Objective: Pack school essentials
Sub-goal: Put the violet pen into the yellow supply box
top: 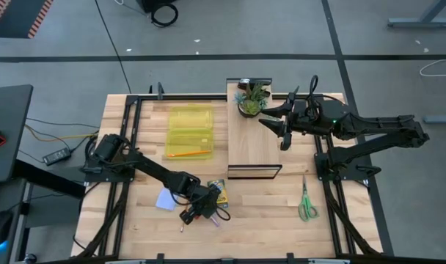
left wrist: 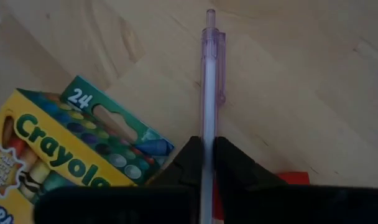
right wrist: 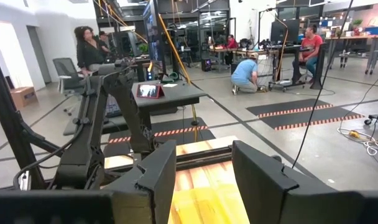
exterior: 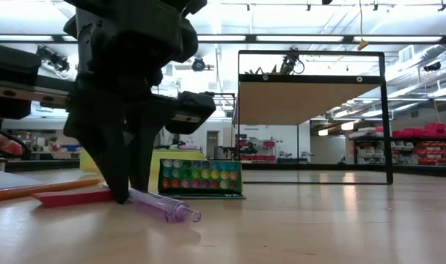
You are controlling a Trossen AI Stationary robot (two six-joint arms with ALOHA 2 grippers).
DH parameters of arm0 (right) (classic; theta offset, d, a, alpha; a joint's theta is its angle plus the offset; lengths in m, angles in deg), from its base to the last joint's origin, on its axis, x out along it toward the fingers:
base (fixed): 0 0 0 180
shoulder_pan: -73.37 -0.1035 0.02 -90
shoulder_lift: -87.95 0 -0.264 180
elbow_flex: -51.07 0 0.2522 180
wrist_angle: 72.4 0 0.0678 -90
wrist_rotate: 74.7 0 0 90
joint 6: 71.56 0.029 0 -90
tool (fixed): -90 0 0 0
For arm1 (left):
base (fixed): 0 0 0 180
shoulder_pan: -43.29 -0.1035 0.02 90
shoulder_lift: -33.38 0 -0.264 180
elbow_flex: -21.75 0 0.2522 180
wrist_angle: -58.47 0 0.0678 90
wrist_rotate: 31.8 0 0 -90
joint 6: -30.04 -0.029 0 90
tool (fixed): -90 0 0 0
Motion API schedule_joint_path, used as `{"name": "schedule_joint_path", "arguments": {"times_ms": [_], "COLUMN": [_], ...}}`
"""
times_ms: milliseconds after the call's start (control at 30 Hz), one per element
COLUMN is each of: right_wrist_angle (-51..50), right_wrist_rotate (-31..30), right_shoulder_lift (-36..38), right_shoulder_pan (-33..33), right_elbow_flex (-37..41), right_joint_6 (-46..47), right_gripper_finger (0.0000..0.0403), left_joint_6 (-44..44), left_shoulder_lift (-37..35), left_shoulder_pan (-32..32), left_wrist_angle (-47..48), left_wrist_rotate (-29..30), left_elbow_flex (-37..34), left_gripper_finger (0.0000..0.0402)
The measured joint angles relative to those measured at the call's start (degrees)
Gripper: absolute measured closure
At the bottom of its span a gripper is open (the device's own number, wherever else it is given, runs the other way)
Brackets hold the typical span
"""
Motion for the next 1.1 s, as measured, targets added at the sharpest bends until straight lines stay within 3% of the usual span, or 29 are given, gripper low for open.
{"name": "schedule_joint_path", "arguments": {"times_ms": [300,767,1100], "right_wrist_angle": [0.0,0.0,0.0], "right_wrist_rotate": [0.0,0.0,0.0], "right_shoulder_lift": [0.0,0.0,0.0], "right_shoulder_pan": [0.0,0.0,0.0], "right_elbow_flex": [0.0,0.0,0.0], "right_joint_6": [0.0,0.0,-0.4], "right_gripper_finger": [0.024,0.024,0.024], "left_joint_6": [1.7,5.7,6.9], "left_shoulder_lift": [-0.4,-6.8,-11.2], "left_shoulder_pan": [0.0,0.1,-0.4], "left_wrist_angle": [1.0,5.1,12.6], "left_wrist_rotate": [0.5,3.4,5.7], "left_elbow_flex": [-0.1,-0.4,-0.3], "left_gripper_finger": [0.0386,0.0383,0.038]}}
